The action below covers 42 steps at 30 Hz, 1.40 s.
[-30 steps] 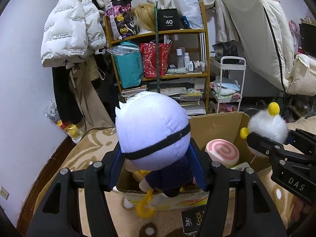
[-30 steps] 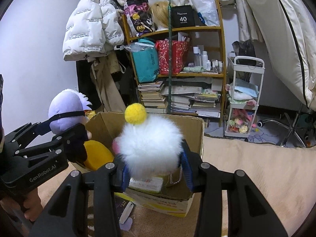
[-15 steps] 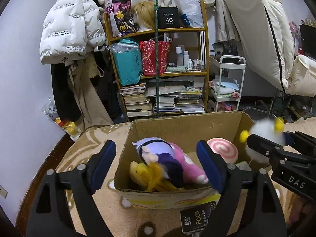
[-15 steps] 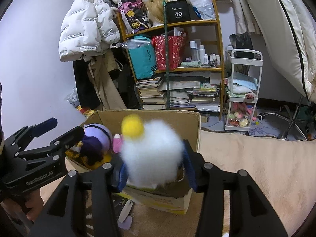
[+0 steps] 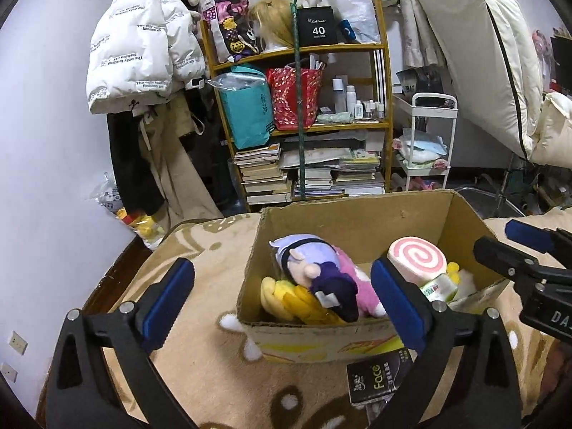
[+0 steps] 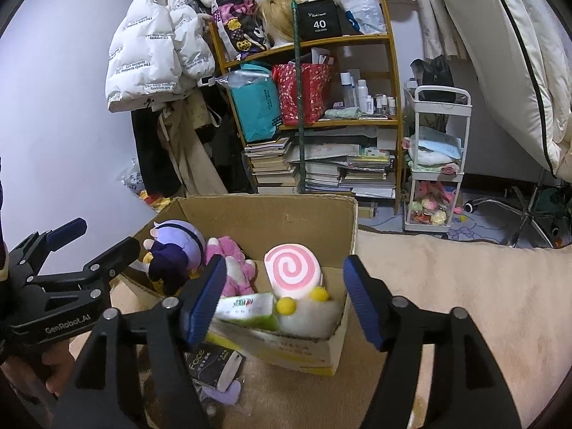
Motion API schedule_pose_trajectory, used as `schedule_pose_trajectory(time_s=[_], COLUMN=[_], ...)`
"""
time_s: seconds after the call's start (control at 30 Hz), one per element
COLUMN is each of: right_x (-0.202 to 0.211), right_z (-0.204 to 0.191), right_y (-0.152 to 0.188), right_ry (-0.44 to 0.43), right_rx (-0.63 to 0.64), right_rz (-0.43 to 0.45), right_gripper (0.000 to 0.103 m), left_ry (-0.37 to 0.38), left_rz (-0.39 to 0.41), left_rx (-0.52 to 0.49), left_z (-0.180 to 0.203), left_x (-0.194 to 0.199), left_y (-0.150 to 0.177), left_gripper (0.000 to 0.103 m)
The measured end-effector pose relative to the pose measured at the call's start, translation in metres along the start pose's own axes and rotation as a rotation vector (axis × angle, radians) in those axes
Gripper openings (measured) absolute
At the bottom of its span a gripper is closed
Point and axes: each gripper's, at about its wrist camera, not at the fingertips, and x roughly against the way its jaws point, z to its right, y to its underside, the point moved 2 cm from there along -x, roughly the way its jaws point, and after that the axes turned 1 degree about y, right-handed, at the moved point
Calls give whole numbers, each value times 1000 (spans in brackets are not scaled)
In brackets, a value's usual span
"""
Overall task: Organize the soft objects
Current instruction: 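Open both tools to drop the doll and white plush into the box, then move the left tool down and grasp the black Face tissue pack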
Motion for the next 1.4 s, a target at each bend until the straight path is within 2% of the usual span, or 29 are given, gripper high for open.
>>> schedule_pose_trajectory(time_s=[0.13, 0.23, 0.43, 0.6, 0.8, 1.07, 1.4], right_x=[11, 21, 37, 47, 54, 54, 50], right_z=[-1, -1, -5, -9, -13, -7, 0], right_y=[2, 4, 10, 14, 22, 34, 45], right_ry=[4, 10, 20, 30, 36, 49, 82], right_rx=[9, 11, 21, 35, 34, 20, 27], right_rz=[4, 13, 12, 17, -2, -56, -96], right_gripper=[77, 87, 92, 103, 103, 103, 103], left_ry=[7, 10, 38, 42, 80, 85, 75], left_rz=[-5, -15, -40, -53, -84, -150, -183], left_rx=[4, 4, 16, -1, 22, 26, 3], left_z=[-3, -4, -5, -3, -2, -3, -1], left_x=[9, 16, 32, 45, 57, 59, 49], left_y=[4, 7, 15, 22, 32, 48, 48], left_gripper=[99, 99, 99, 99, 99, 99, 99])
